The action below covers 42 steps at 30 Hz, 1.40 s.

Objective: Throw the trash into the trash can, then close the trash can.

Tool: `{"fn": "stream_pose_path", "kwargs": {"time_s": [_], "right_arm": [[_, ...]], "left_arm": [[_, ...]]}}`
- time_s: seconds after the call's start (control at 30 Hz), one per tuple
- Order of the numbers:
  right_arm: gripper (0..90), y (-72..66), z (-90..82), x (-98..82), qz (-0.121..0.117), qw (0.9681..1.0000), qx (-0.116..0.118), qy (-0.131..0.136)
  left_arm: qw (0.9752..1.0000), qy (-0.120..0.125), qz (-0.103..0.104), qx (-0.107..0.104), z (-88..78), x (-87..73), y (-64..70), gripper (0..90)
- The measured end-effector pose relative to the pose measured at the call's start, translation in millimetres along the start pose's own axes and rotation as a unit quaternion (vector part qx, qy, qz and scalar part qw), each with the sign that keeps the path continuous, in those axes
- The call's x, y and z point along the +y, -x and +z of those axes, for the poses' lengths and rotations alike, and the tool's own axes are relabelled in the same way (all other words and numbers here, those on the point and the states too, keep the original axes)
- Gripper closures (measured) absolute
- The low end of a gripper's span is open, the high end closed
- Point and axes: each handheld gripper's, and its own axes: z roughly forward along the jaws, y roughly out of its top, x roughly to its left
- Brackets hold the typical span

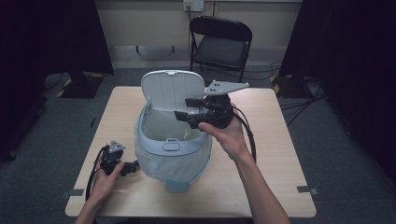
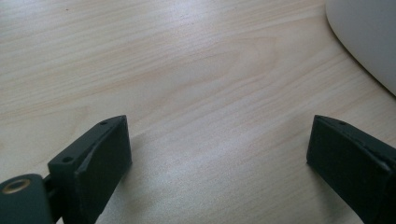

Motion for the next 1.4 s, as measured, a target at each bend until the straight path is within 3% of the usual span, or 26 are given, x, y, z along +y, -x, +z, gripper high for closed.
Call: {"fn": "stream_pose_path", "kwargs": {"time_s": [0.2, 0.27, 0.4, 0.5, 0.57, 0.6, 0.63, 0.8, 0.97, 1.17, 1.23, 1.4], "right_arm": [[29.9, 10.5, -12.6, -7.6, 0.013, 0.9994, -0.030, 0.008], [23.9, 15.6, -21.8, -12.1, 0.021, 0.9978, -0.060, 0.019], [22.0, 22.7, -31.2, -16.3, 0.035, 0.9964, -0.073, 0.023], [21.3, 31.4, -40.2, -19.3, 0.043, 0.9947, -0.090, 0.025], [21.2, 40.1, -47.0, -20.6, 0.045, 0.9919, -0.117, 0.021], [21.2, 40.1, -47.0, -20.6, 0.045, 0.9919, -0.117, 0.021], [21.0, 46.7, -48.9, -21.1, 0.046, 0.9895, -0.136, 0.016], [21.0, 64.5, -48.5, -22.5, 0.056, 0.9868, -0.151, 0.009], [21.0, 93.6, -44.3, -25.2, 0.080, 0.9811, -0.176, -0.004], [20.4, 105.3, -39.6, -20.1, 0.080, 0.9792, -0.187, -0.010], [19.6, 115.0, -34.9, -16.9, 0.087, 0.9774, -0.193, -0.009], [18.7, 122.4, -28.2, -12.9, 0.102, 0.9776, -0.184, 0.000]], "left_arm": [[1.0000, 0.000, 0.000, 0.000, 0.0, 0.0, -0.1, 6.0], [1.0000, 0.000, 0.000, 0.000, 0.0, 0.0, 0.0, 6.0], [1.0000, 0.000, 0.000, 0.000, 0.0, 0.0, 0.1, 5.9], [1.0000, 0.000, 0.000, 0.000, 0.0, 0.0, 0.0, 6.0], [1.0000, 0.000, 0.000, 0.000, 0.0, 0.0, 0.0, 6.0], [1.0000, 0.000, 0.000, 0.000, 0.0, 0.0, 0.0, 6.0], [1.0000, 0.000, 0.000, 0.000, 0.0, 0.0, 0.0, 6.0], [1.0000, 0.000, 0.000, 0.000, 0.0, 0.0, 0.0, 6.0], [1.0000, 0.000, 0.000, 0.000, 0.0, 0.0, 0.0, 5.9], [1.0000, -0.002, -0.001, -0.002, 0.1, 0.4, -0.3, 5.5], [1.0000, -0.002, -0.001, -0.002, 0.2, 0.5, -0.4, 5.3], [1.0000, -0.002, -0.001, -0.002, 0.2, 0.4, -0.2, 5.3]]}}
